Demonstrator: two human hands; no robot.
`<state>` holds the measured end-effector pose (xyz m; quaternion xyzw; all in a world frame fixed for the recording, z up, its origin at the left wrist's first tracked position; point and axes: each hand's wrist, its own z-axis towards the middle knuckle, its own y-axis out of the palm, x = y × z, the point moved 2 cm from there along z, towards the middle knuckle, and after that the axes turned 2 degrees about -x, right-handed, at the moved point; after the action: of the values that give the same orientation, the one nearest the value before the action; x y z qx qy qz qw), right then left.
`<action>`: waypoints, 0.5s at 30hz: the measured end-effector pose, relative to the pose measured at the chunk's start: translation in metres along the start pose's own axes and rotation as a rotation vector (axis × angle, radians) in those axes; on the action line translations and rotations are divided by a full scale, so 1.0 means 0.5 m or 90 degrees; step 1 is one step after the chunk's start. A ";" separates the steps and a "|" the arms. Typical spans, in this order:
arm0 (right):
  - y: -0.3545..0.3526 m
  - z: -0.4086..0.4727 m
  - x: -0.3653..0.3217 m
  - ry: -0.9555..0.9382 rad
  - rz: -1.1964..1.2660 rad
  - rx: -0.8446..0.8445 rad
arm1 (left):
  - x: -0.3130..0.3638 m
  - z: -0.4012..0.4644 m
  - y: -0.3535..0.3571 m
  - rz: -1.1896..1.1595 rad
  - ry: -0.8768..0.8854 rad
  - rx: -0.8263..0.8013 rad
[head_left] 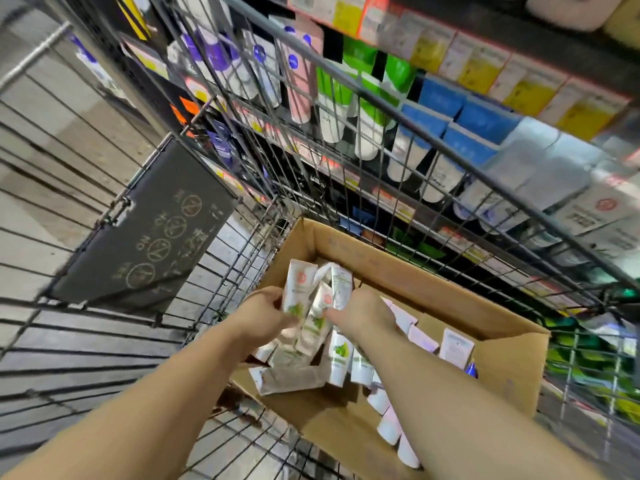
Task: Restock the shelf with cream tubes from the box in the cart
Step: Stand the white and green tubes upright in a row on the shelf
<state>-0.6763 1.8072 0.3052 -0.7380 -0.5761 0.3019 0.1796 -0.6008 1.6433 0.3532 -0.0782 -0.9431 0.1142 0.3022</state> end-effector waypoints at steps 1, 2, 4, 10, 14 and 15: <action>-0.002 -0.001 0.001 0.004 0.038 -0.012 | 0.000 -0.002 -0.001 -0.028 -0.008 -0.014; -0.004 0.000 0.006 0.005 0.088 -0.036 | -0.001 -0.005 -0.003 -0.051 -0.015 -0.026; -0.015 -0.011 0.021 -0.011 0.247 -0.109 | 0.004 -0.016 -0.005 -0.088 -0.026 -0.056; -0.117 -0.127 0.078 -0.071 0.615 -0.294 | 0.084 -0.102 0.000 -0.178 0.015 -0.151; -0.226 -0.261 0.104 -0.112 0.648 -0.300 | 0.183 -0.196 0.017 -0.166 0.080 -0.218; -0.253 -0.299 0.110 -0.134 0.651 -0.293 | 0.215 -0.224 0.025 -0.156 0.105 -0.240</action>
<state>-0.6641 1.9068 0.4821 -0.9091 -0.2110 0.2892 -0.2132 -0.6205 1.6973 0.4980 -0.0275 -0.9224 -0.1080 0.3698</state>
